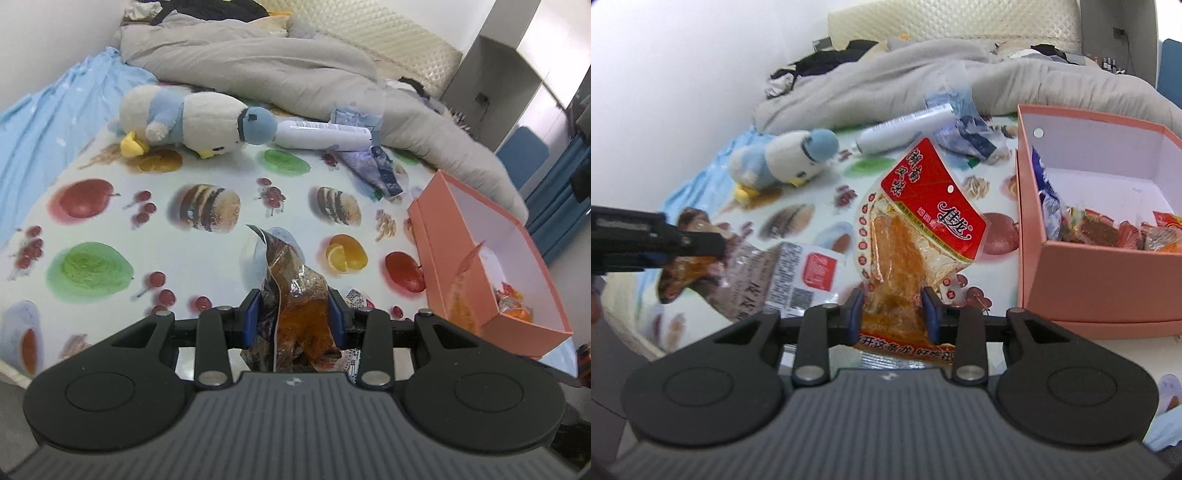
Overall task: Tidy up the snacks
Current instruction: 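Carry both packets over the pink box and open both tools to drop them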
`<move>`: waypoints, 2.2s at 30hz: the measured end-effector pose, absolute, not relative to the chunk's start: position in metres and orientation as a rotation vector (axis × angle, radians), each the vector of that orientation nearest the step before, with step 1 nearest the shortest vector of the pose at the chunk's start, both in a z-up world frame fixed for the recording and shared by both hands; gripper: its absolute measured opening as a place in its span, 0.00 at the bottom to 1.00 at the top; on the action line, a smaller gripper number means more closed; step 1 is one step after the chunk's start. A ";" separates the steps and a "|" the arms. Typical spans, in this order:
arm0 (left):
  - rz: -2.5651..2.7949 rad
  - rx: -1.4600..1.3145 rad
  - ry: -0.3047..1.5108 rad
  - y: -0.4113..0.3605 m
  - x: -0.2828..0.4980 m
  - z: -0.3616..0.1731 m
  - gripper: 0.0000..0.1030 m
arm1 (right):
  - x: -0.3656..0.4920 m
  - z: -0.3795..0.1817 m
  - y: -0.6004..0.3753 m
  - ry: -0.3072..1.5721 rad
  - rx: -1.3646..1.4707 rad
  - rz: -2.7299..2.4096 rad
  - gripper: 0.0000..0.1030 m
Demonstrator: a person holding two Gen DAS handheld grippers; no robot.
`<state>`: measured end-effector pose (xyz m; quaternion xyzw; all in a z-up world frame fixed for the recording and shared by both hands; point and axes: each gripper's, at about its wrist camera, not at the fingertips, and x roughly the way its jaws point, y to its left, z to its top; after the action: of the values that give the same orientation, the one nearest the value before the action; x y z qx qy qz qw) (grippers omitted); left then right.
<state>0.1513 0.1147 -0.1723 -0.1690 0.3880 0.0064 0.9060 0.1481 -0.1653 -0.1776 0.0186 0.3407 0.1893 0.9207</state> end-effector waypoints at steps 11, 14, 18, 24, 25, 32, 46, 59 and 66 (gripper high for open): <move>-0.083 -0.363 0.799 0.071 0.147 -0.144 0.42 | 0.129 -0.138 -0.194 0.665 0.071 0.375 0.35; -0.100 -0.370 0.787 0.058 0.148 -0.140 0.42 | 0.127 -0.132 -0.205 0.654 0.076 0.360 0.35; -0.146 -0.383 0.776 0.038 0.153 -0.135 0.42 | 0.123 -0.124 -0.223 0.634 0.076 0.314 0.35; -0.233 -0.379 0.773 -0.001 0.166 -0.128 0.42 | 0.119 -0.115 -0.262 0.611 0.099 0.216 0.35; -0.249 -0.374 0.773 -0.010 0.171 -0.127 0.42 | 0.119 -0.113 -0.269 0.608 0.101 0.200 0.35; -0.349 -0.347 0.758 -0.064 0.198 -0.120 0.42 | 0.127 -0.105 -0.315 0.597 0.098 0.108 0.35; -0.383 -0.312 0.787 -0.124 0.285 -0.125 0.42 | 0.196 -0.116 -0.357 0.621 0.103 0.110 0.35; -0.428 -0.262 0.846 -0.169 0.358 -0.154 0.42 | 0.258 -0.145 -0.380 0.695 0.110 0.083 0.35; -0.432 -0.247 0.869 -0.172 0.365 -0.167 0.43 | 0.267 -0.158 -0.386 0.732 0.138 0.074 0.42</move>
<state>0.3647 -0.1718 -0.1673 -0.1182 0.4167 -0.2071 0.8772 0.2666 -0.3862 -0.1580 0.0676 0.3575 0.0363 0.9307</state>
